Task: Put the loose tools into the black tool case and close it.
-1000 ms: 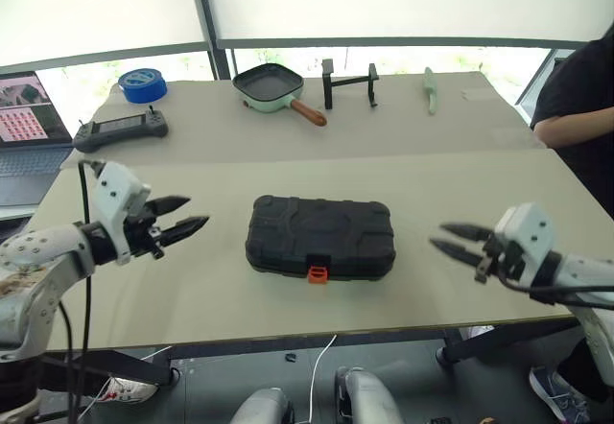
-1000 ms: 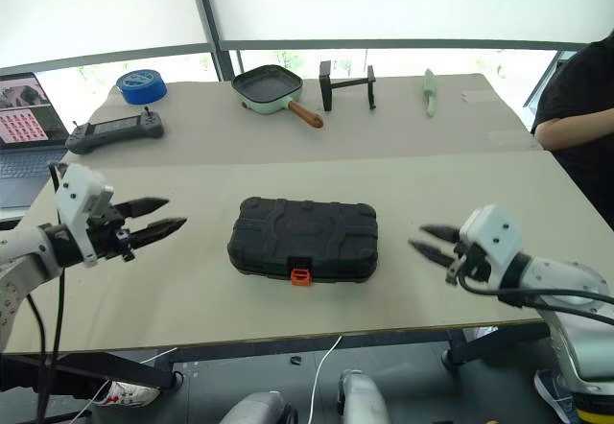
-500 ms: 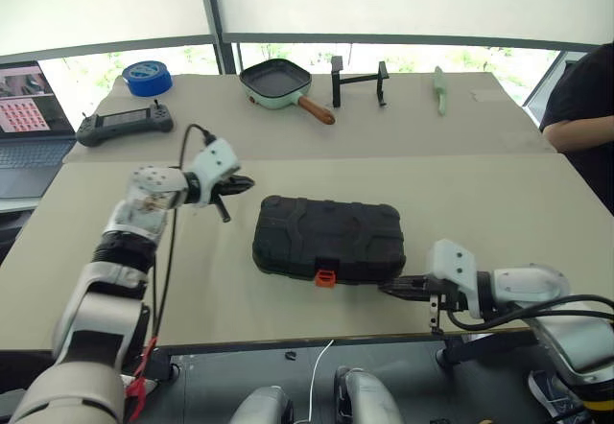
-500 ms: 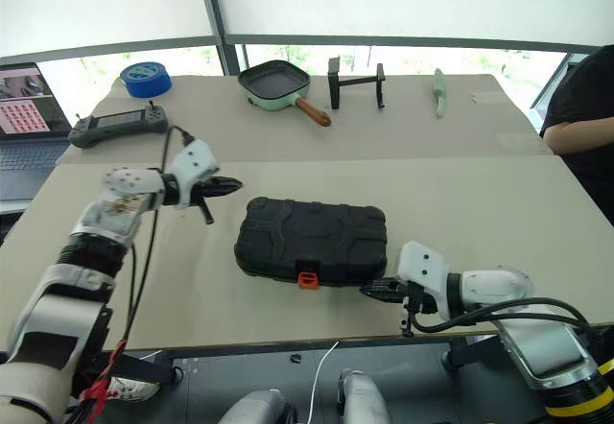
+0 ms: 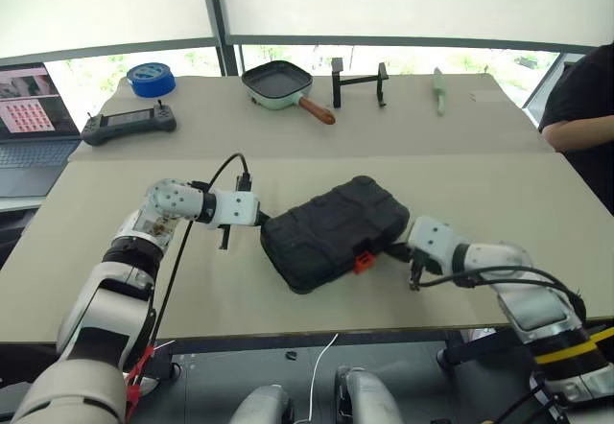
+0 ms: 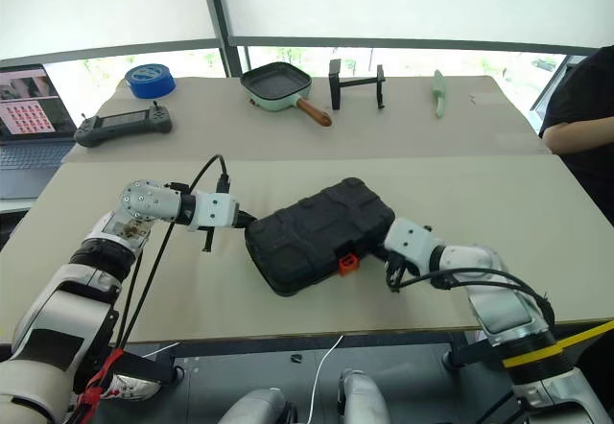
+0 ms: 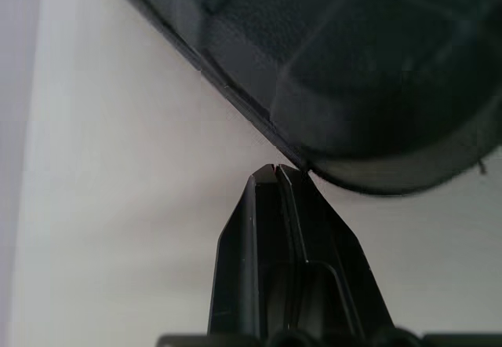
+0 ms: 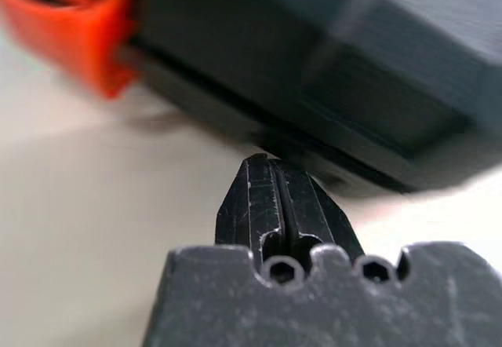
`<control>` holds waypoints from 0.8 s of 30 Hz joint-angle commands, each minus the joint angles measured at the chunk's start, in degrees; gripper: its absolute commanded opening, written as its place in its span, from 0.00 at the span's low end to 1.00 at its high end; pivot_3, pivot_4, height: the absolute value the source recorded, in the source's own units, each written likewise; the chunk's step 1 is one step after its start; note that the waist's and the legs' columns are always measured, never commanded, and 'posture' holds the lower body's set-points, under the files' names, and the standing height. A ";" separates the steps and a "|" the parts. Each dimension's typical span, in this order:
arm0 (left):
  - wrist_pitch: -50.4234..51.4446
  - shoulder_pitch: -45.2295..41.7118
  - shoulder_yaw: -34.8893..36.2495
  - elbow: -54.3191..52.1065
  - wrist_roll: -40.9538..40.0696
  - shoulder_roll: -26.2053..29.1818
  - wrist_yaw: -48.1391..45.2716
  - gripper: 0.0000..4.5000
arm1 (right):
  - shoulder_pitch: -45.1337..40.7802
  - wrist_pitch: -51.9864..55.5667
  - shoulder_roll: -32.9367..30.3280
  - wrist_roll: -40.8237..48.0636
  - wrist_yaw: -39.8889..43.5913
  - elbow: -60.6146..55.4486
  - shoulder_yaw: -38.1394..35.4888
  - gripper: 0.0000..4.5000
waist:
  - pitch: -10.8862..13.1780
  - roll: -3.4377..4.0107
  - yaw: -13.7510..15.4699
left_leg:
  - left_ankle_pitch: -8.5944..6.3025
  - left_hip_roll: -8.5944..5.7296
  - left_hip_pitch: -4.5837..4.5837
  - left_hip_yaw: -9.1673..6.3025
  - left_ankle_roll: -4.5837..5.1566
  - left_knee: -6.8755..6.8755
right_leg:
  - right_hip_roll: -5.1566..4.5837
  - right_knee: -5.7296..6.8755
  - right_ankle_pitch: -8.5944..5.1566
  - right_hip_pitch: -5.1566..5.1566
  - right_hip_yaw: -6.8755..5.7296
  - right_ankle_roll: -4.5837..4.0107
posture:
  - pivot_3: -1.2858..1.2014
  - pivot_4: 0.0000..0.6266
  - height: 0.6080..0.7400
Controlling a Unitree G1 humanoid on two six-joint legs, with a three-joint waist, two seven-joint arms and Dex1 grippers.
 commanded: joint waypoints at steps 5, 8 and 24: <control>32.19 -4.75 7.45 -17.41 -14.31 -2.07 -5.76 0.01 | 5.72 3.35 -3.92 9.12 7.96 -10.53 -6.85 0.00 | 0.00 0.00 -0.42 | 0.00 -0.08 -0.94 -0.11 0.04 0.55 | -0.01 0.19 0.11 -0.66 -0.27 0.13 | 0.52 0.24 1.00; 39.00 -3.77 4.62 -25.90 -15.57 -4.71 -7.38 0.01 | 8.55 5.02 -4.98 11.24 9.32 -14.50 -7.85 0.00 | 0.00 0.01 -0.40 | -0.01 -0.12 -0.90 -0.11 0.06 0.66 | -0.11 0.04 0.15 -0.57 -0.16 0.19 | 0.52 0.24 1.00; 6.65 -1.69 -13.06 -11.00 9.64 -8.67 3.39 0.01 | 8.92 5.81 1.75 4.00 2.06 -13.39 -0.05 0.00 | -0.72 0.64 -0.14 | -0.20 0.03 1.04 0.01 0.32 -0.08 | -0.05 -0.34 -0.01 1.19 0.18 0.40 | 0.52 0.24 1.00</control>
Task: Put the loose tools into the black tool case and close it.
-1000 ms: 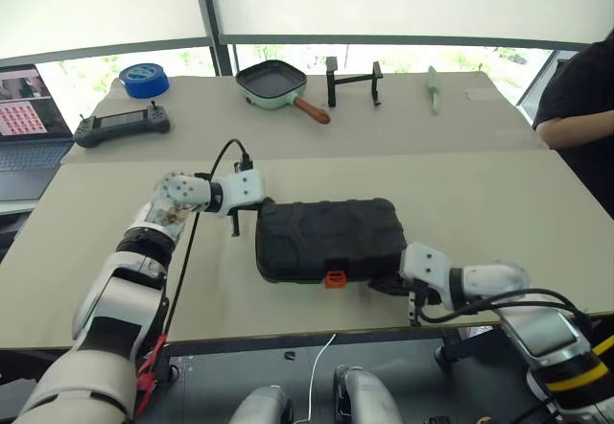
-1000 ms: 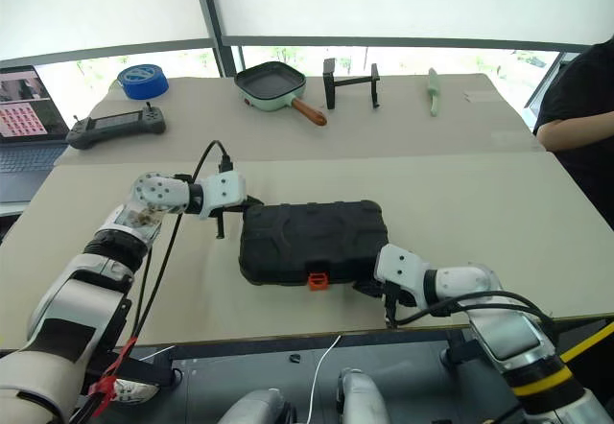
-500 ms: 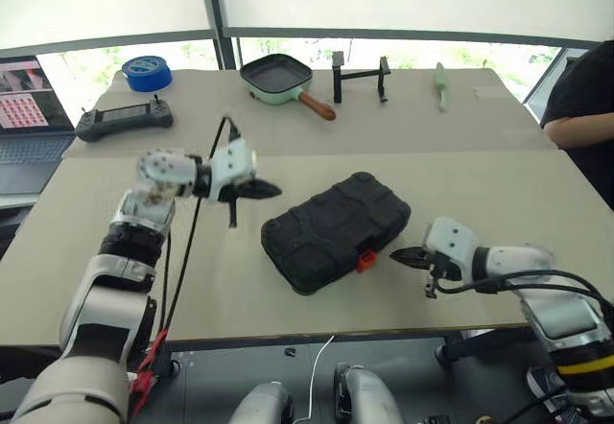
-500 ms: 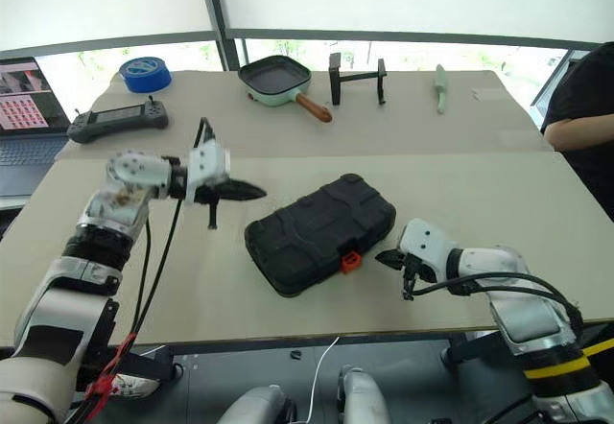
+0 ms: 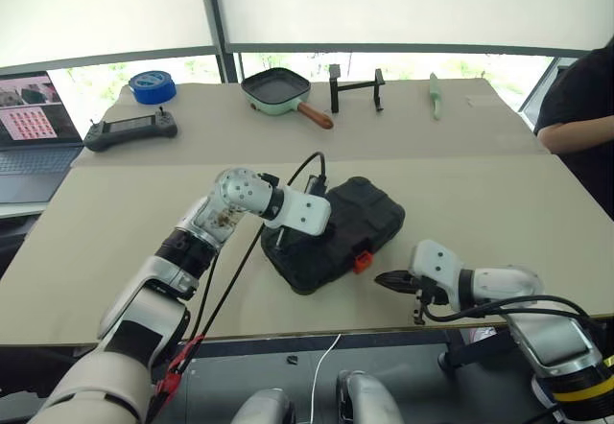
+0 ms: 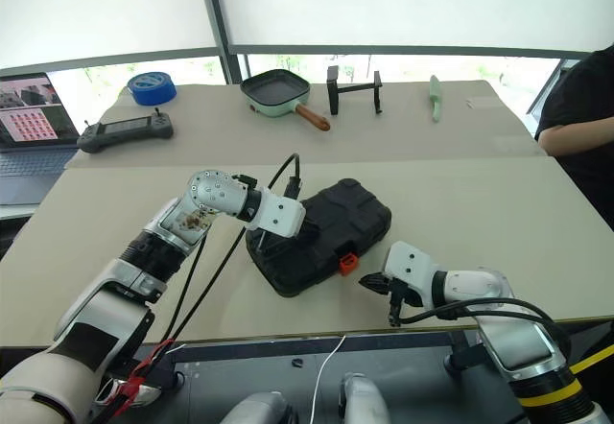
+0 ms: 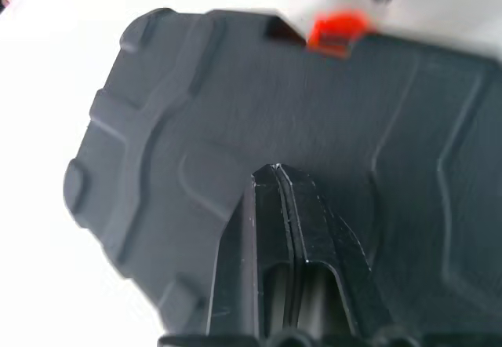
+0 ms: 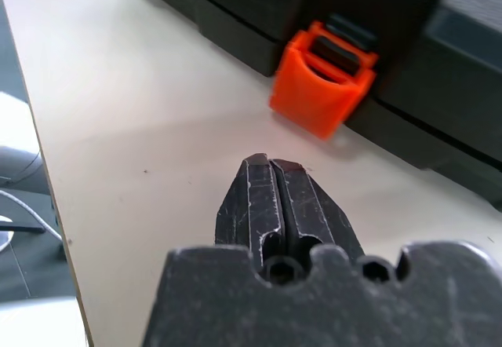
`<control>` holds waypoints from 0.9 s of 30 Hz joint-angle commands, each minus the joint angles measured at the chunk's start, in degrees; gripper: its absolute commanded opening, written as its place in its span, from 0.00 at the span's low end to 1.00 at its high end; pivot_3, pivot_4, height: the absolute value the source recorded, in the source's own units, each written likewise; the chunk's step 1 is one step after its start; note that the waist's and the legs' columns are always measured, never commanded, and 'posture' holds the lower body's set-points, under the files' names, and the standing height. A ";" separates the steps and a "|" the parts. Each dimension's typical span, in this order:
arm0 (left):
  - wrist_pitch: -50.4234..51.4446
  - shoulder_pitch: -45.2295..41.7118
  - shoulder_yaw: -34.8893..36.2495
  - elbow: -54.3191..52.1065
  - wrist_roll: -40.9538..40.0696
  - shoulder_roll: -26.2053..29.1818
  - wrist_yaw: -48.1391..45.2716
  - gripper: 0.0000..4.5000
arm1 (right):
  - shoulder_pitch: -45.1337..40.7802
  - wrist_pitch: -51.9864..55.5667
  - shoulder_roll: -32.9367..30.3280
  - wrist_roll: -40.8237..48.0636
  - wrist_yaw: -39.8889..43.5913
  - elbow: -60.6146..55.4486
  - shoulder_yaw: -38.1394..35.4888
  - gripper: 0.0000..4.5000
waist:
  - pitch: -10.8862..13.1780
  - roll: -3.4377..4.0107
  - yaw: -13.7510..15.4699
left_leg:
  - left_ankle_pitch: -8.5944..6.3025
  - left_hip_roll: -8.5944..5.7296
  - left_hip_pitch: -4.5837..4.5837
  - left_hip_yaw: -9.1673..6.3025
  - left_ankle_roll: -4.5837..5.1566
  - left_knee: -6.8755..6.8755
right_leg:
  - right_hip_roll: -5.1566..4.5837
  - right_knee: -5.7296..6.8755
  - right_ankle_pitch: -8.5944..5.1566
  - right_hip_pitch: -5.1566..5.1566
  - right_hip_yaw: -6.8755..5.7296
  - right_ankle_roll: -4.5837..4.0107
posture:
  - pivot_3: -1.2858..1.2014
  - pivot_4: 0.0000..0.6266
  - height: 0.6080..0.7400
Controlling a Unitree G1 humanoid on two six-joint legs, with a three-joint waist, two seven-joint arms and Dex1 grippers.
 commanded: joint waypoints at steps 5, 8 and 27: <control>-0.35 2.97 -1.85 5.14 2.77 -0.30 -1.00 0.01 | -7.17 -1.78 5.31 -6.41 -6.10 7.41 2.85 0.00 | -0.39 0.04 -0.10 | 0.01 -0.02 0.10 0.06 0.00 0.01 | 0.02 0.20 -0.14 0.01 0.07 0.20 | 0.52 0.24 1.00; -0.14 3.13 -1.54 4.63 2.64 -0.70 -1.25 0.01 | -8.55 -1.82 7.02 -6.74 -6.53 7.99 3.18 0.00 | -0.43 0.08 -0.05 | 0.01 -0.02 0.11 0.05 -0.01 0.01 | 0.04 0.21 0.00 -0.01 0.07 -0.04 | 0.52 0.24 1.00; -2.15 2.72 -0.56 5.55 2.92 -2.93 -2.04 0.01 | -9.29 8.76 10.28 1.19 -6.64 -5.79 -3.97 0.00 | -0.49 0.09 -0.74 | 0.01 -0.01 0.00 0.06 -0.01 -0.11 | 0.10 0.20 -0.01 -0.23 0.13 -0.04 | 0.52 0.24 1.00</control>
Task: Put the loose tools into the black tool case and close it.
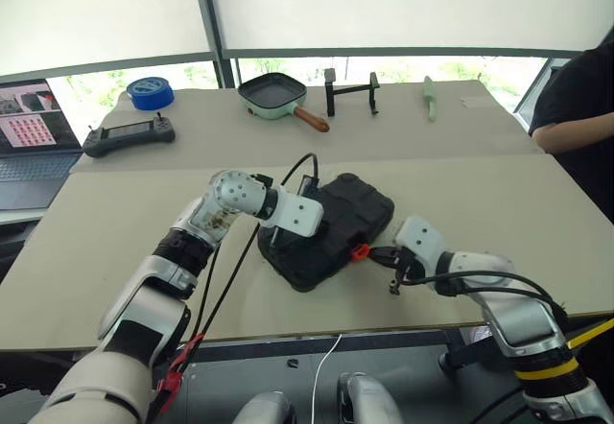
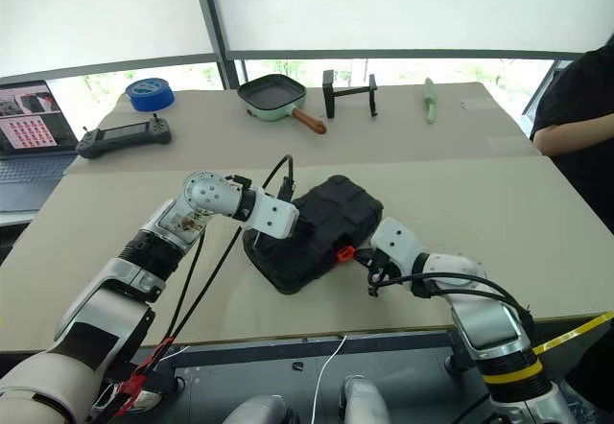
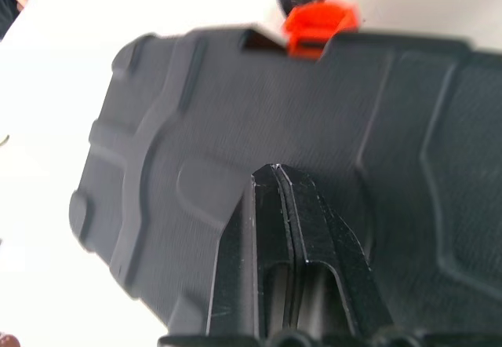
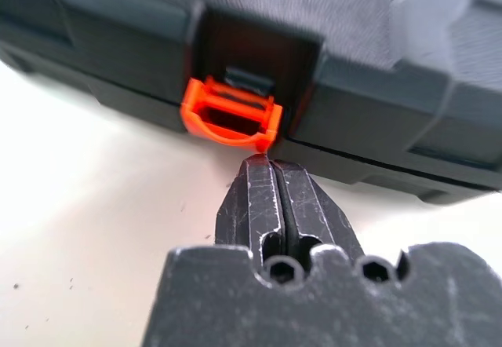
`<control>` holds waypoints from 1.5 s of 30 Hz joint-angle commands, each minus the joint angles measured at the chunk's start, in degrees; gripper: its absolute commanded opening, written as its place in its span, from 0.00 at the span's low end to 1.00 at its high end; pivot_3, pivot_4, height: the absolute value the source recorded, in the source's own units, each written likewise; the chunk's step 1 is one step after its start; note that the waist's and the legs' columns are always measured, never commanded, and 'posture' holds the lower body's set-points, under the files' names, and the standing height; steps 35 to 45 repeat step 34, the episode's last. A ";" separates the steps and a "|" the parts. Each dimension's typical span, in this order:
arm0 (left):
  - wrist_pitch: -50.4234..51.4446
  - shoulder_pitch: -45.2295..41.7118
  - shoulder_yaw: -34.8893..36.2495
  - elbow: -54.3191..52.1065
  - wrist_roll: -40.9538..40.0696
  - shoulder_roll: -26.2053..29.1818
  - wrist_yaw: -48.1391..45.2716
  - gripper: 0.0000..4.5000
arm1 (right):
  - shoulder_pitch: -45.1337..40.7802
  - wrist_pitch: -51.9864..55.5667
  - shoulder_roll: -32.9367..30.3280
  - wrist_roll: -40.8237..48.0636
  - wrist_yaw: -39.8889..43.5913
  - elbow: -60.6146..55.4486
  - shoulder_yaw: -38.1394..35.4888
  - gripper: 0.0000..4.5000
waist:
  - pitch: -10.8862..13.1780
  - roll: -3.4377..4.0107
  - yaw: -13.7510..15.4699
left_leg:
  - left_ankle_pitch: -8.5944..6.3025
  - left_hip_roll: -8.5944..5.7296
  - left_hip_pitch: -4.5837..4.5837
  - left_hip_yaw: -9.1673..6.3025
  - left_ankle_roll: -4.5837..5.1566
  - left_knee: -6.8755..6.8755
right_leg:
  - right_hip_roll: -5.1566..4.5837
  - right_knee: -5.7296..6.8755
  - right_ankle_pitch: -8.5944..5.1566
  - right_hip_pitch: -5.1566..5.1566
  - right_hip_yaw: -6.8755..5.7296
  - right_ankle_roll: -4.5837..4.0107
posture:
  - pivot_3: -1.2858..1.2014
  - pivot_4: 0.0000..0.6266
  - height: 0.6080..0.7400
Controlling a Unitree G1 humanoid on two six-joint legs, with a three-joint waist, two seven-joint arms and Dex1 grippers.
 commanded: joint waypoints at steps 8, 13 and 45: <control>-1.23 2.01 -2.78 3.93 2.87 -1.36 -0.32 0.01 | 0.31 1.13 -2.29 4.10 2.23 -7.64 0.40 0.00 | -0.04 0.06 0.77 | -0.03 -0.06 0.01 -0.03 0.07 0.00 | -0.03 -0.04 -0.11 0.05 -0.04 0.16 | 0.52 0.24 1.00; 4.59 3.63 1.29 1.21 -1.47 0.08 -1.41 0.01 | 0.13 5.33 -4.38 11.34 4.07 -9.09 -6.26 0.00 | -0.04 0.06 0.65 | -0.04 -0.09 0.01 -0.01 0.08 0.00 | -0.09 -0.07 -0.12 0.06 -0.02 0.18 | 0.52 0.24 1.00; 71.62 47.94 53.36 -52.78 -45.80 33.50 -2.84 0.99 | -0.37 9.33 -28.49 31.12 31.82 11.71 -26.38 0.98 | 0.97 -0.03 0.57 | -0.12 0.05 -0.03 -0.05 -0.03 -0.71 | -0.05 -0.43 -0.28 -0.19 -0.20 -0.06 | 0.52 0.24 1.00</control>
